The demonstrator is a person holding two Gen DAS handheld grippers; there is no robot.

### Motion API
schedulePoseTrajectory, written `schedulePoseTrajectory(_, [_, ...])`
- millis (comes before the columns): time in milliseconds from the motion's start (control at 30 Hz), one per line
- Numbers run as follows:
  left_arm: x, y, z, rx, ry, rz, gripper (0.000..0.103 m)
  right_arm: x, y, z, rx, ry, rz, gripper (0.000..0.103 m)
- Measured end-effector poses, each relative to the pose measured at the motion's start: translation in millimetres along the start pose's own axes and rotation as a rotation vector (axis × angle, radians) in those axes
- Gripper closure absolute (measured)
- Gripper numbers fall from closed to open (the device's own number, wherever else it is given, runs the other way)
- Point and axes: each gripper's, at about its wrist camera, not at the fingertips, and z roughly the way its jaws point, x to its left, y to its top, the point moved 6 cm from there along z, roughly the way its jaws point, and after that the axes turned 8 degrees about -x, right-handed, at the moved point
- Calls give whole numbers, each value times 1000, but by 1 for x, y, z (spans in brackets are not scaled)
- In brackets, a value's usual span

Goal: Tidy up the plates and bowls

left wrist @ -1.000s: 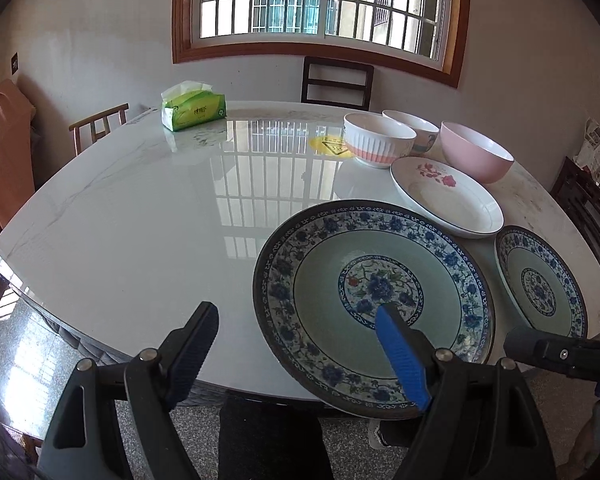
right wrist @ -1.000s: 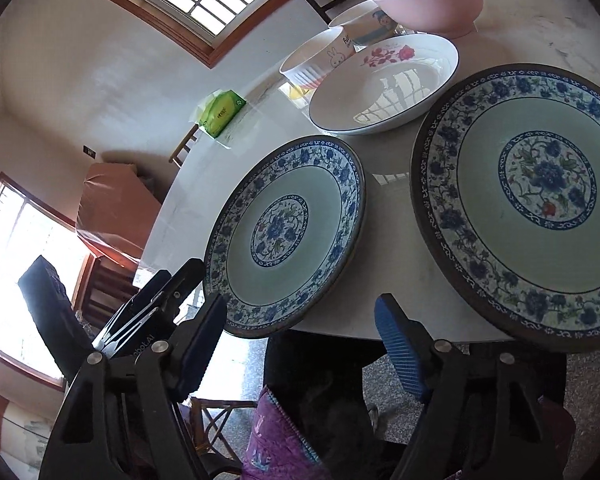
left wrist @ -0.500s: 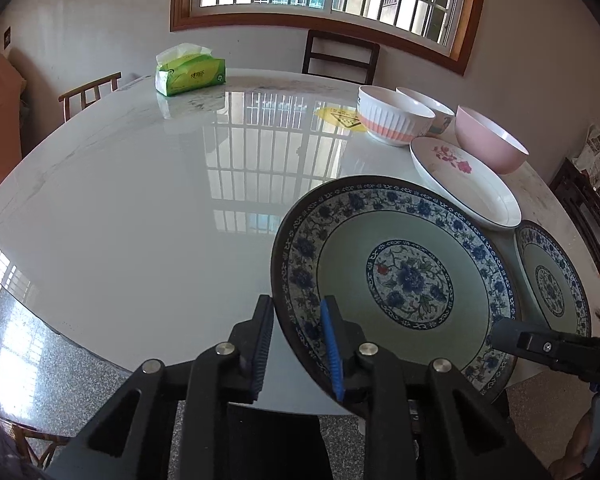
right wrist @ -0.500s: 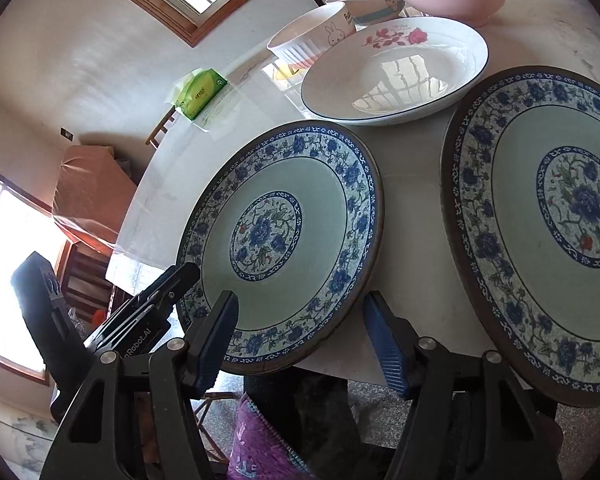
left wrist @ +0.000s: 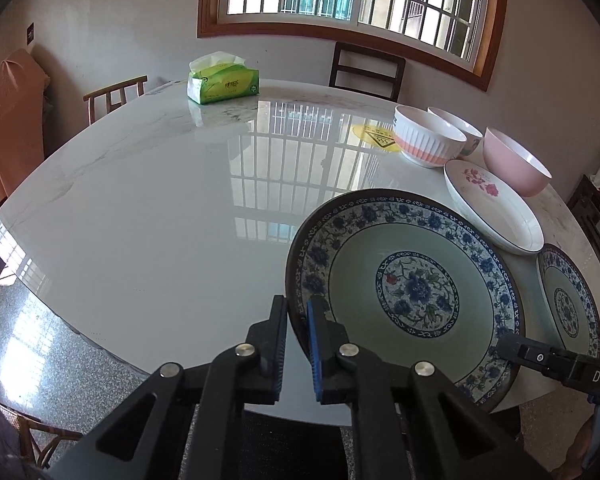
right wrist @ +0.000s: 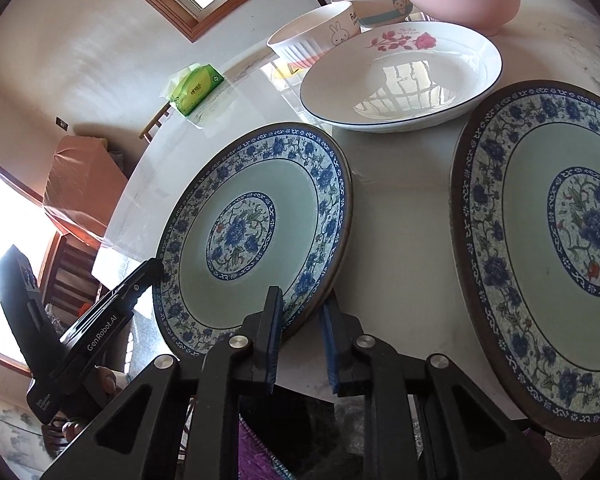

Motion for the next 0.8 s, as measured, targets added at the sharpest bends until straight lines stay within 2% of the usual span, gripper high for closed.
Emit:
schedulePoseTrajectory(400, [34,7,2,-8,44,-68,96,23,6,16,13,34,-64,84])
schedulePoseTrajectory(567, [37,8,1,-35,63,-70,95,24,7,25,35,46,-57,83])
schedulePoseTrajectory(633, [39,9,1,-37,80,-66,88,25,8,26,33,54,-51,83])
schedulePoseTrajectory(700, [41,10,-4,-59,110,-65,78,23,9,22,25,54,-44,77])
schedulePoseTrajectory(733, [43,12,-9,-77,119,-68,75,21,10,17,13,53,-42,69])
schedulePoseTrajectory(800, [47,15,-24,-127,149,-78,70,16,14,-1,-34,61,-53,65])
